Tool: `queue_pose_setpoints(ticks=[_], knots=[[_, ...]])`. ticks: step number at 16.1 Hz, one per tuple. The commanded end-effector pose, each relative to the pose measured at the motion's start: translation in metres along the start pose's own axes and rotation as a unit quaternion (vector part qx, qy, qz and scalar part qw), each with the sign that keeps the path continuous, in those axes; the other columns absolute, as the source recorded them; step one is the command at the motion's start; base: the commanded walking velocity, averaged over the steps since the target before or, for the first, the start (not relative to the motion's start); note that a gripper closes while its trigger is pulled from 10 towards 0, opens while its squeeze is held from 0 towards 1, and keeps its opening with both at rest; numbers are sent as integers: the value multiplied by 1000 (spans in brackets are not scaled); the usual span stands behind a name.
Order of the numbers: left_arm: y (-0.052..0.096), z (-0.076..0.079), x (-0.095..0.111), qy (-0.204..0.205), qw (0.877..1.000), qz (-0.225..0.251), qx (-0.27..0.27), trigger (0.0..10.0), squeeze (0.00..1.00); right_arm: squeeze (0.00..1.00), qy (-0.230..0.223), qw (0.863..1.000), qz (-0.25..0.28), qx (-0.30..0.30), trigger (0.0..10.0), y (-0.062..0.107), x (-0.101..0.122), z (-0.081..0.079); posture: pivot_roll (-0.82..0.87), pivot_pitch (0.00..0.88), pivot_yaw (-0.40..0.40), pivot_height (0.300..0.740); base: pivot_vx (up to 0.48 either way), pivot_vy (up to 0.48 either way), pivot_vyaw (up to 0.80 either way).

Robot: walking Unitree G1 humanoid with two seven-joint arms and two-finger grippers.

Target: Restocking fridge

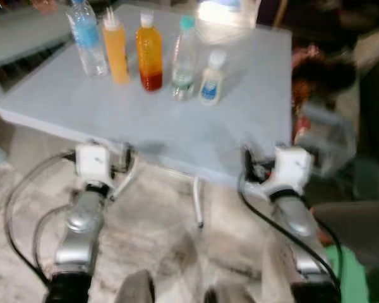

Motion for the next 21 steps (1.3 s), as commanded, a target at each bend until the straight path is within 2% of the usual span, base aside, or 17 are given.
queue_pose_setpoints(ticks=[1, 3, 5, 12, 18, 21], knots=[[1, 9, 3, 4, 1000, 9, -9, 10000, 0, 0, 16, 1000, 3, -14, 10000, 3, 1, 12, 1, 148, -51, 740, 0, 431, 694], [1, 11, 1, 7, 1000, 5, -10, 10000, 0, 0, 15, 1000, 2, -15, 10000, 2, 0, 12, -1, 147, -52, 740, 0, 428, 684], [1, 13, 2, 4, 1000, 7, -13, 10000, 0, 0, 15, 1000, 1, -17, 10000, 2, 0, 12, -2, 145, -52, 740, 0, 0, 575], [4, 19, 1, 6, 999, 5, -35, 10000, 0, 0, 26, 999, -11, -39, 10000, 1, -5, 18, 2, 148, -52, 740, 0, 0, 0], [5, 19, 1, 4, 999, 5, -31, 10000, 0, 0, 29, 999, -11, -41, 10000, 1, -4, 19, -2, 151, -53, 740, 280, -385, 0], [5, 15, 1, 17, 1000, 6, -19, 10000, 0, 0, 34, 999, -7, -34, 10000, 2, -3, 17, -3, 154, -53, 740, 100, -85, 0]])
Point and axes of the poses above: a point about 5 cm out from each wrist's last joint towards the gripper, its own y axis pointing back from the gripper into the wrist, its own x axis along the axis of the wrist's last joint, z = x × y, the point moved 4 cm from there along -y, pointing out of the wrist towards the gripper, and after that the axes turned 13 degrees about y, right-handed, at the moved point
